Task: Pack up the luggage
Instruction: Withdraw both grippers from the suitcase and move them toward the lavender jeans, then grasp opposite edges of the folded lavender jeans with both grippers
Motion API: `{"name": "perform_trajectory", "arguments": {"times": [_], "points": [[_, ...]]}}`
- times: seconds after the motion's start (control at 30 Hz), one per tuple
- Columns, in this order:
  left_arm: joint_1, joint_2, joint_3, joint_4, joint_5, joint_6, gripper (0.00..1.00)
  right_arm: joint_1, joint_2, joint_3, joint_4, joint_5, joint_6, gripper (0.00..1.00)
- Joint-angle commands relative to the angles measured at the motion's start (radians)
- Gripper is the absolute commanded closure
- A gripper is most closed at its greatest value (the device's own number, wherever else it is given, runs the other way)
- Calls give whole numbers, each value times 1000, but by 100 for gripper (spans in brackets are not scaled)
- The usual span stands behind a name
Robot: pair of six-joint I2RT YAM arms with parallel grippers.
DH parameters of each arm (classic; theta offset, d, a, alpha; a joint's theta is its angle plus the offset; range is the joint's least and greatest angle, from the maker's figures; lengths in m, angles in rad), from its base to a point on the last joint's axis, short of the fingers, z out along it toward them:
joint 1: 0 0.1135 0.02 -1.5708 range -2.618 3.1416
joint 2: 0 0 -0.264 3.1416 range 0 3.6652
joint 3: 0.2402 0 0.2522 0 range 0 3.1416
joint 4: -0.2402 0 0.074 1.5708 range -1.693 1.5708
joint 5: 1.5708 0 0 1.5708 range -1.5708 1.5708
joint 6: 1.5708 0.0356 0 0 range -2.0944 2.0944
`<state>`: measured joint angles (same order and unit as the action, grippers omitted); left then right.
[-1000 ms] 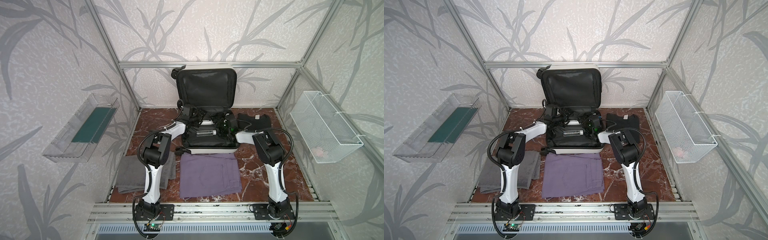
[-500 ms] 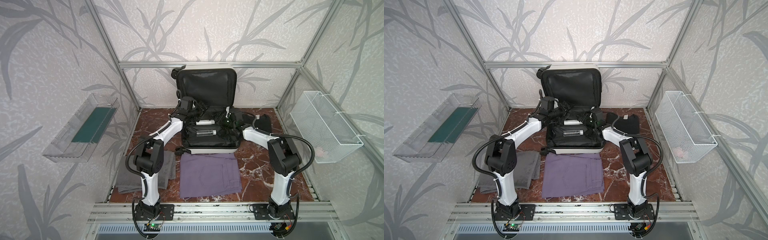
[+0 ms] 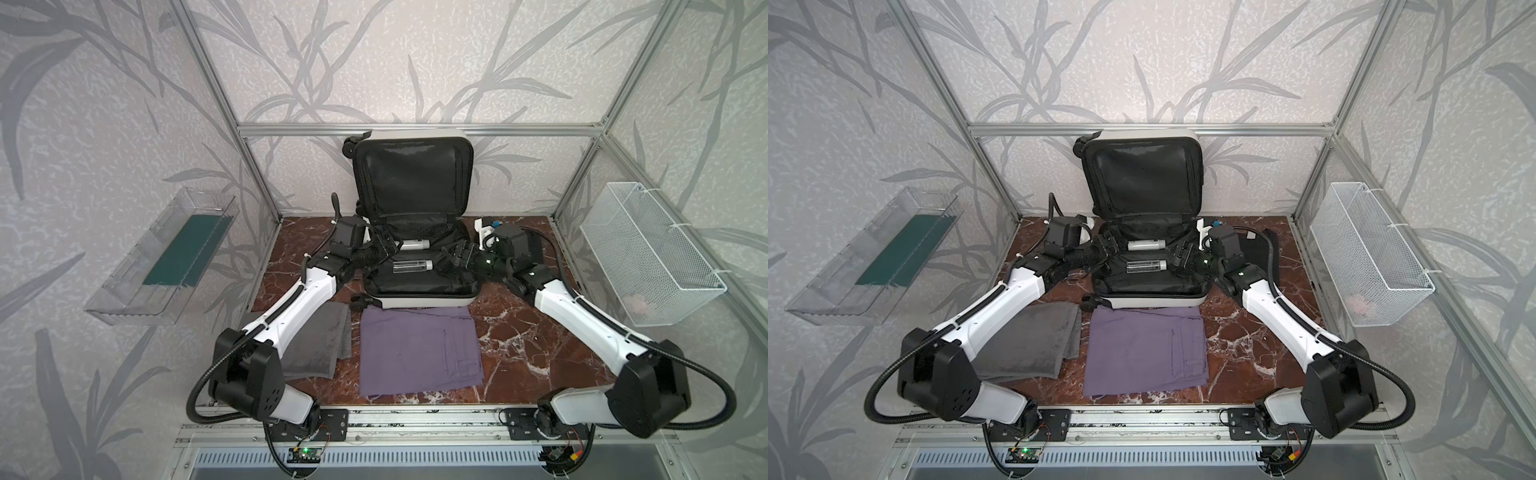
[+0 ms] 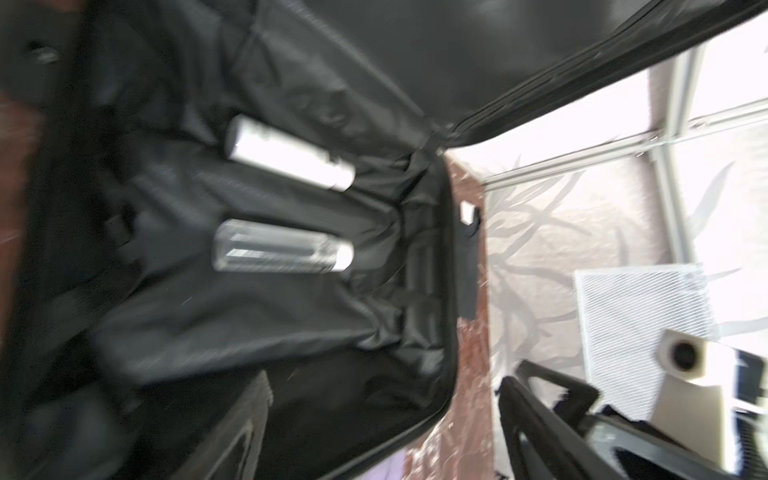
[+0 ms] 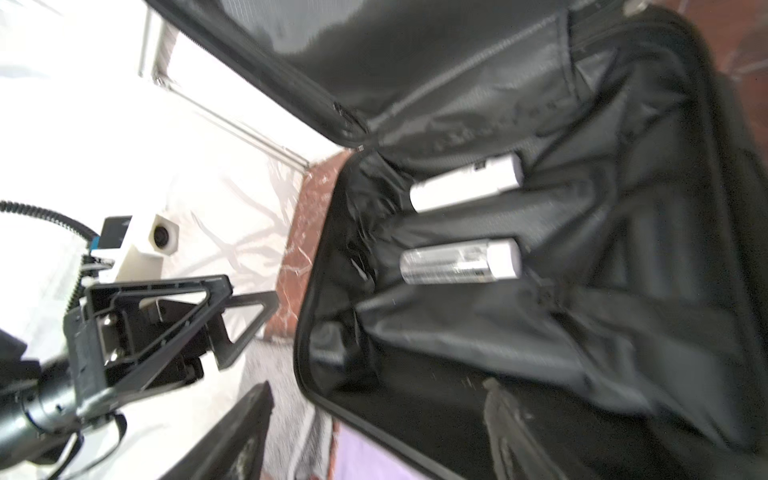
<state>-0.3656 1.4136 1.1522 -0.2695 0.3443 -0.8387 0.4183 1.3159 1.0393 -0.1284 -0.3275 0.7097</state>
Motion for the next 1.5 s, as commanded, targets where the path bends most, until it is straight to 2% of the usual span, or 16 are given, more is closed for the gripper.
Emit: {"name": "perform_trajectory", "arguments": {"times": [0.0,0.2,0.33,0.57,0.7,0.87,1.17,1.47], "points": [[-3,-124,-85,-117,-69,87,11,3,-124,-75,-163,23,-102,19],[-3,-331,-273,-241,-130,116,11,5,-346,-259,-276,60,-116,17],[-4,-470,-418,-268,-176,73,11,4,-476,-389,-358,84,-124,17],[-3,-616,-618,-300,-222,26,12,4,-597,-572,-390,79,-117,17],[-3,-657,-702,-262,-191,-8,17,4,-574,-594,-361,59,-115,17],[-4,-640,-767,-193,-156,-25,23,5,-496,-607,-306,43,-122,17],[-13,-535,-791,-93,-95,-20,30,6,-402,-641,-217,10,-117,17],[-40,-469,-815,-33,-88,-32,32,14,-336,-690,-133,-6,-101,21]]}}
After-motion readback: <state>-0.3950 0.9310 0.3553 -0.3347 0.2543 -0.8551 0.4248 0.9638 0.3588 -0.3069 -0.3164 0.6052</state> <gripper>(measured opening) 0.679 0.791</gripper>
